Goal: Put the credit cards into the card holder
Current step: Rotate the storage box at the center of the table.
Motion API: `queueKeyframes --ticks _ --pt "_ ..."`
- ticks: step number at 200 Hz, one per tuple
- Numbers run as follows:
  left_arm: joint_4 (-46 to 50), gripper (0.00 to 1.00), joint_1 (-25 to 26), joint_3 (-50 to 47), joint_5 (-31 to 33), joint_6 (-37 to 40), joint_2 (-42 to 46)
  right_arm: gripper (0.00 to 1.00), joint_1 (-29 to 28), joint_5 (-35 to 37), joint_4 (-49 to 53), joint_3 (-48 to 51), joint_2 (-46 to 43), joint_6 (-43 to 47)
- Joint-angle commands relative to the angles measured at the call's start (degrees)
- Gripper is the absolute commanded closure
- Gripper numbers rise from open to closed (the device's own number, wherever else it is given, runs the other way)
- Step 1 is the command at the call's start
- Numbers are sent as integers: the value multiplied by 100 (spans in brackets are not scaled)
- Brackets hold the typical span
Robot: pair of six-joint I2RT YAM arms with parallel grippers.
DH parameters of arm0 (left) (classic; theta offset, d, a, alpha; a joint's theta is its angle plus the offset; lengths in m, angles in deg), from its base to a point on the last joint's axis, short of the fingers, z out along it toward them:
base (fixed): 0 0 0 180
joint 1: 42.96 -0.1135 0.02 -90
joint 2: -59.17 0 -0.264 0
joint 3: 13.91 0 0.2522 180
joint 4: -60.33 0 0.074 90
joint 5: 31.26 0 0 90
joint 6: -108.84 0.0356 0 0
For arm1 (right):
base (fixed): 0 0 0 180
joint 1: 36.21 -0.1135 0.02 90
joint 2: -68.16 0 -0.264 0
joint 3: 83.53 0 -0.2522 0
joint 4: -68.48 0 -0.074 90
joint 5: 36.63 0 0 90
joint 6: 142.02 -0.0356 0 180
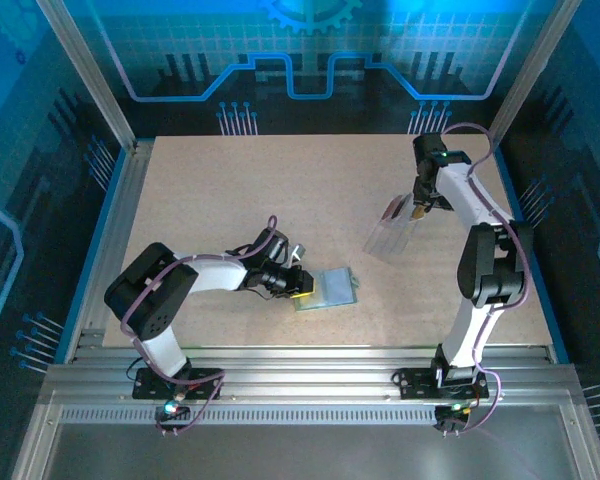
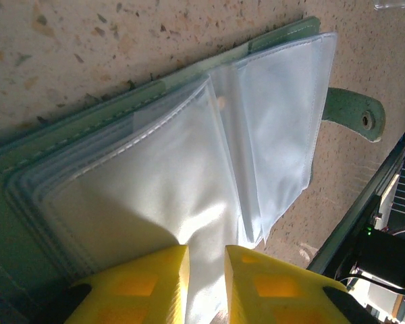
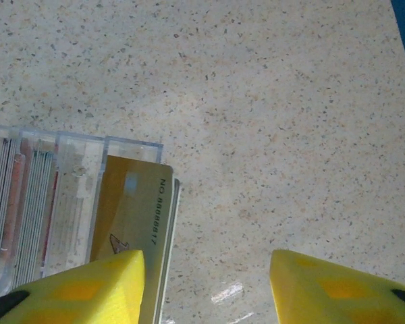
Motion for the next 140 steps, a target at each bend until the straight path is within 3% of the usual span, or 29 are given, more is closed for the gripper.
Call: queueKeyframes --ticks 1,32,60,140 --pt "72 78 -70 -152 23 -86 8 52 84 95 180 47 -192 68" --pt "56 79 -95 -176 2 -95 14 55 117 -47 160 21 -149 105" --pt "49 79 -114 -191 -5 -94 5 47 104 -549 -26 -30 -145 210" --pt "70 79 -173 -253 5 -94 103 49 112 -423 164 -159 471 146"
